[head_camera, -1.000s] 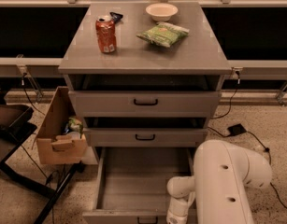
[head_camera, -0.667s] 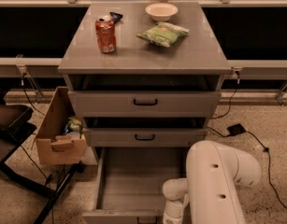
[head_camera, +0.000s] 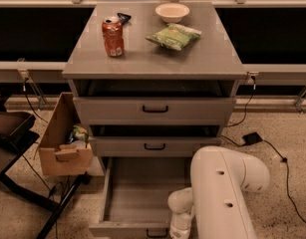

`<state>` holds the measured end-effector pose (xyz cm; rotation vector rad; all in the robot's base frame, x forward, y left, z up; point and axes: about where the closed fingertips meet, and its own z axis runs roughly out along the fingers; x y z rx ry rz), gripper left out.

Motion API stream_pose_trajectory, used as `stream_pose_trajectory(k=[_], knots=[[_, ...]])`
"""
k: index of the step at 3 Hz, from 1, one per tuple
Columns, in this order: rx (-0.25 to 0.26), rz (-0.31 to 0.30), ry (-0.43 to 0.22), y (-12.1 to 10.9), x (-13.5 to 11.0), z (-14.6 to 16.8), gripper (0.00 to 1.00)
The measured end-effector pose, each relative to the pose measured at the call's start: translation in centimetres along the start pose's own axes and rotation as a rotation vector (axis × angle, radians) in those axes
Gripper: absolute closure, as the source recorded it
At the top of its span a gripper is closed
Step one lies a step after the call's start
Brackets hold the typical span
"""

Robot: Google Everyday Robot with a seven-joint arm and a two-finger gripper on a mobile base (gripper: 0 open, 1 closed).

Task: Close bottom drawer

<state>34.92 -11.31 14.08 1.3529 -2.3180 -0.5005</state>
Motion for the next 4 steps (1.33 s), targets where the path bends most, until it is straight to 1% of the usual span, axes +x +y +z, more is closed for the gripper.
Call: stream_pose_trajectory(k=[1, 2, 3, 4], knots=[[0.070, -0.035, -0.012, -0.8, -1.0, -1.3, 1.00], [0.106, -0.055, -0.023, -1.4, -1.6, -2.1, 1.00], [0.154, -0.091, -0.040, -2.3, -2.9, -3.8, 1.00], [0.154, -0.091, -0.040, -2.3, -2.9, -3.8, 1.00]])
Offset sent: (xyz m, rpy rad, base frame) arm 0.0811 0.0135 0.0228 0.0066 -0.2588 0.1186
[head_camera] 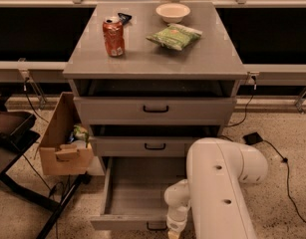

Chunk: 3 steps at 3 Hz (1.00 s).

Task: Close bottom drawer

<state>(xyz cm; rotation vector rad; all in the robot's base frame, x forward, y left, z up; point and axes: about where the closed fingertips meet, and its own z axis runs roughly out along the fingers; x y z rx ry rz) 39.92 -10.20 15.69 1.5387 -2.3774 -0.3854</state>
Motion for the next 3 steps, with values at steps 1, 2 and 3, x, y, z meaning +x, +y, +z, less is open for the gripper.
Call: stream_pose_trajectory(k=[1, 2, 3], knots=[[0.057, -0.033, -0.032, -1.40, -1.79, -2.23, 1.00], [0.067, -0.036, -0.039, -1.59, -2.09, -2.71, 0.82], [0.067, -0.036, -0.038, -1.59, -2.08, -2.71, 0.58]])
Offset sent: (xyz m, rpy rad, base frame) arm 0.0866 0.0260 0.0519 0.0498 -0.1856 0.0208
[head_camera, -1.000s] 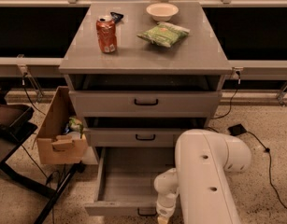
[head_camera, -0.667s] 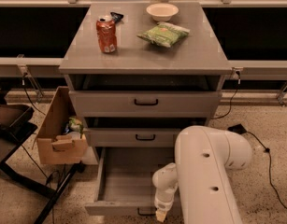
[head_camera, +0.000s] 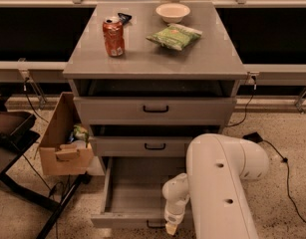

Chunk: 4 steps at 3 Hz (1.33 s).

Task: Close bottom drawer

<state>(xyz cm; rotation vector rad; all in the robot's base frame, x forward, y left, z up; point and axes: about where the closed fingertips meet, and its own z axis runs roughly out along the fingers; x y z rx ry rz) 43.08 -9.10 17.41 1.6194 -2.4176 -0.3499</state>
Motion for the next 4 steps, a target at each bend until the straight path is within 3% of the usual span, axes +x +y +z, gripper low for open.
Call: stream_pose_trajectory(k=[1, 2, 4], knots=[[0.000, 0.000, 0.000, 0.00, 0.00, 0.00, 0.36], [0.000, 0.000, 0.000, 0.00, 0.00, 0.00, 0.05], [0.000, 0.000, 0.000, 0.00, 0.00, 0.01, 0.00]])
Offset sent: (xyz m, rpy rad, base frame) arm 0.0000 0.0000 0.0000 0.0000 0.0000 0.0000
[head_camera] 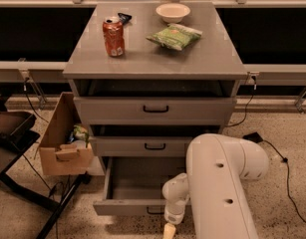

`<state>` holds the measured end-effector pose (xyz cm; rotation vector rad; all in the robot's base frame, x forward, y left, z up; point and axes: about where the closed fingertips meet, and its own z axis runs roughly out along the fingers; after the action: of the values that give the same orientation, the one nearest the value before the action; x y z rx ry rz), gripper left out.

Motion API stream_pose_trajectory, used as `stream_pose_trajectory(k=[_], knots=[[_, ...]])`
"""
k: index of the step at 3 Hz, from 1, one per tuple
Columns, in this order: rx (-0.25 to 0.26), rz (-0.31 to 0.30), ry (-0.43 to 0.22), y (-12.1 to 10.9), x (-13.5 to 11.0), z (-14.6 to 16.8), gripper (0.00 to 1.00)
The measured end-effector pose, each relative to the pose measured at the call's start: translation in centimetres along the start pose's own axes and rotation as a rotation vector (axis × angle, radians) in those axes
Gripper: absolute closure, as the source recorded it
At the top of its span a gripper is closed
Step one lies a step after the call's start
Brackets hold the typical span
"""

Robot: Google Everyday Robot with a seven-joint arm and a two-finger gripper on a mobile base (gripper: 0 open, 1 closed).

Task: Close bottom drawer

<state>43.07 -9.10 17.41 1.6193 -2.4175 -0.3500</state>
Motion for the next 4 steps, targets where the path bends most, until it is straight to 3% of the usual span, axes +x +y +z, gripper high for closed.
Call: stream_pose_trajectory(k=[1, 2, 3, 4], knots=[[0.000, 0.000, 0.000, 0.0, 0.0, 0.0, 0.24], [0.009, -0.003, -0.005, -0.5, 0.1, 0.4, 0.55], [0.076, -0.022, -0.044, -4.4, 0.5, 3.0, 0.78], [0.096, -0.045, -0.040, -6.7, 1.5, 5.3, 0.99]])
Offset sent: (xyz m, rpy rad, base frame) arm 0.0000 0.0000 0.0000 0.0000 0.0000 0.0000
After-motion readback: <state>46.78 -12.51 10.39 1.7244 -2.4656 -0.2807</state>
